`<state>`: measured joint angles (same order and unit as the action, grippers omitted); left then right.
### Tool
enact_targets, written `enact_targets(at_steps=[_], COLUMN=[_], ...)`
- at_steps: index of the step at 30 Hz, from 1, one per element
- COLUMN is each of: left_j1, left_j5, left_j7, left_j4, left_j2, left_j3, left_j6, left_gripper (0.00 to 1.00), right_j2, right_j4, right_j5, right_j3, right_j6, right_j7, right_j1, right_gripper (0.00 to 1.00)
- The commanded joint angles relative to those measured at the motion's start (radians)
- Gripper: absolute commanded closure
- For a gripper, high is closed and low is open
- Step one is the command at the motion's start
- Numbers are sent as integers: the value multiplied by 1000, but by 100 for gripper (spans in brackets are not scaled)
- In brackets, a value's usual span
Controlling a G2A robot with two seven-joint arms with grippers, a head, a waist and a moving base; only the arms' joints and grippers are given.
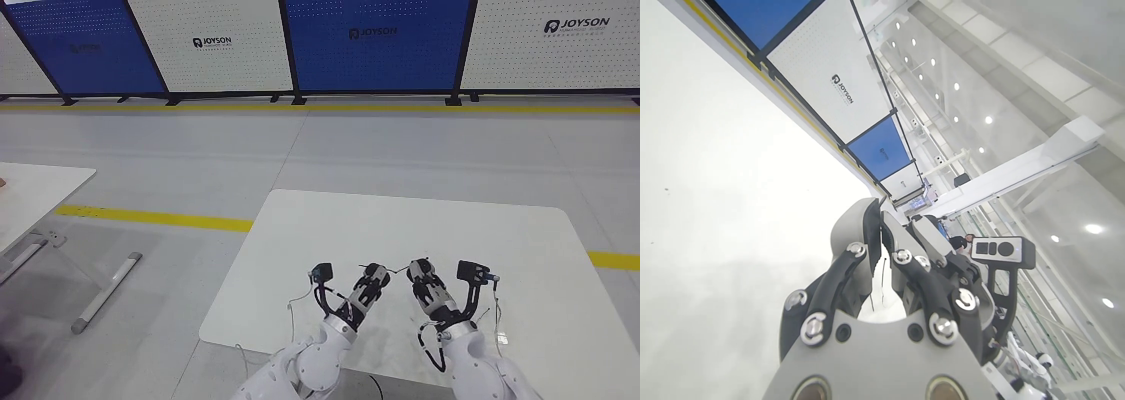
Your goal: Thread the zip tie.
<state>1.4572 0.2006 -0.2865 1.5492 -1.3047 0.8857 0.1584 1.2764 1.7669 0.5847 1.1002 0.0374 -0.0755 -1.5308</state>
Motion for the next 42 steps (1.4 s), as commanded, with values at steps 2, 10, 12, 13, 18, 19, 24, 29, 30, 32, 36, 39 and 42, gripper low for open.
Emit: enact_targets(at_steps=[2, 10, 12, 13, 18, 19, 24, 29, 30, 32, 36, 39, 42], left_j1=[-1, 1, 1, 1, 0, 0, 1, 3, 4, 4, 6, 7, 8], left_j5=[3, 17, 21, 25, 25, 26, 29, 34, 35, 37, 40, 40, 44], left_j7=[0, -9, -10, -6, 0, 1, 1, -2, -3, -5, -7, -9, -9], left_j4=[-4, -7, -8, -9, -13, -14, -17, -17, -17, -18, -18, -19, -18], left_j2=[-2, -6, -8, -8, -11, -11, -14, -16, -17, -18, -20, -22, -23], left_j3=[0, 5, 6, 4, 6, 6, 9, 12, 12, 13, 14, 15, 14], left_j6=[-1, 0, 0, -2, -2, -2, -2, -2, -2, -1, -1, -1, 0], left_gripper=[100, 100, 100, 100, 100, 100, 100, 100, 100, 100, 100, 100, 100], right_j2=[0, 2, 3, 3, 5, 5, 7, 8, 8, 8, 9, 10, 10], right_j4=[2, 1, 0, -1, -4, -5, -7, -9, -9, -9, -9, -10, -10], right_j5=[3, -2, 0, 2, 7, 8, 14, 19, 20, 24, 27, 32, 38], right_j3=[4, 8, 8, 8, 7, 7, 8, 8, 8, 8, 9, 10, 10], right_j6=[-2, -7, -8, -6, -3, -3, -6, -10, -10, -10, -11, -13, -17], right_j7=[-3, -10, -10, -9, -7, -8, -10, -13, -14, -14, -13, -15, -22], right_j1=[-3, -12, -13, -13, -12, -13, -15, -16, -16, -17, -18, -19, -19], right_gripper=[100, 100, 100, 100, 100, 100, 89, 80, 78, 81, 85, 100, 100])
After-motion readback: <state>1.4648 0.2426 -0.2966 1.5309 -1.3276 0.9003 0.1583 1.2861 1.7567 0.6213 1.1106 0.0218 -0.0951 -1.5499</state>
